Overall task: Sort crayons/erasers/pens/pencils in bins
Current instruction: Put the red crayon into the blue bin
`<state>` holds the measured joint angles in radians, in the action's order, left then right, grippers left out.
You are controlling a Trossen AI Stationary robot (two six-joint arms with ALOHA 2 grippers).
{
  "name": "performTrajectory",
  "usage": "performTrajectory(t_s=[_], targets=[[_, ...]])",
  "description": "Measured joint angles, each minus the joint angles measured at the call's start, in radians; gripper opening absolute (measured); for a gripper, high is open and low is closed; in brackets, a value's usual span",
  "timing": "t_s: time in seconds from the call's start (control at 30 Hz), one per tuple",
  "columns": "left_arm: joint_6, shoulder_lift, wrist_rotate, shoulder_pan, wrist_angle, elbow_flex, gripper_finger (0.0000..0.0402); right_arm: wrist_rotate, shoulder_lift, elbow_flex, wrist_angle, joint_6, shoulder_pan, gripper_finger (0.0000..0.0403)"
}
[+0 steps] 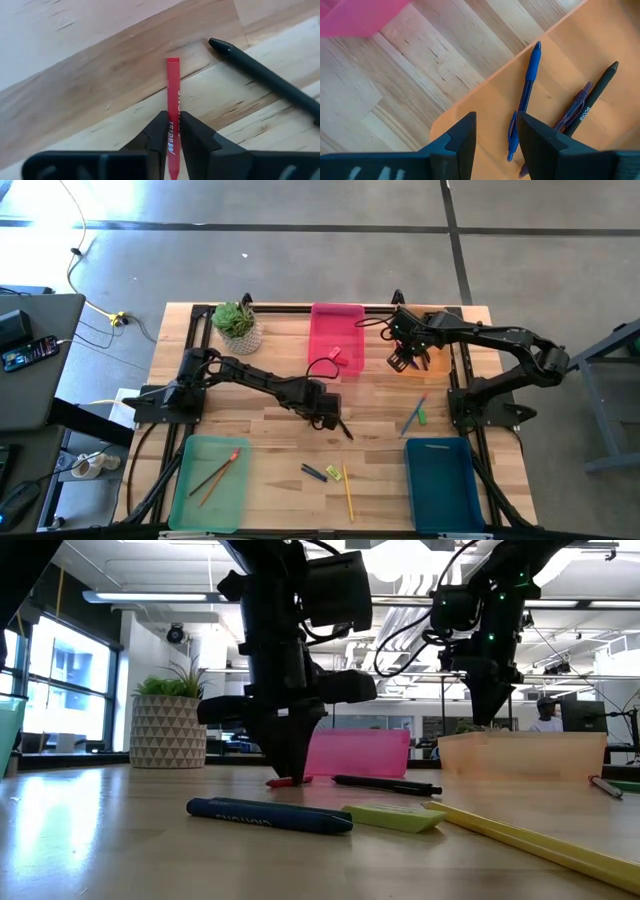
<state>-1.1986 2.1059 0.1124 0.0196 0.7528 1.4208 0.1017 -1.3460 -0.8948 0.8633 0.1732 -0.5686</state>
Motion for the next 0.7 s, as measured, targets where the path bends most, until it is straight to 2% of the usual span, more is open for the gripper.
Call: performTrajectory(t_s=[0.17, 0.33, 0.7], targets=[[0.068, 0.0, -0.007, -0.002, 0.003, 0.0, 0.0018, -0.001, 0.031, 0.0, 0.009, -0.024, 0.0, 0.0133], [0.104, 0.0, -0.018, -0.001, -0.001, -0.001, 0.0014, -0.019, 0.124, 0.0, 0.017, -0.044, 0.0, 0.0133], [0.155, -0.002, -0.056, -0.001, -0.038, -0.003, 0.0013, -0.249, 0.326, 0.0, 0.097, -0.076, 0.002, 0.0133]])
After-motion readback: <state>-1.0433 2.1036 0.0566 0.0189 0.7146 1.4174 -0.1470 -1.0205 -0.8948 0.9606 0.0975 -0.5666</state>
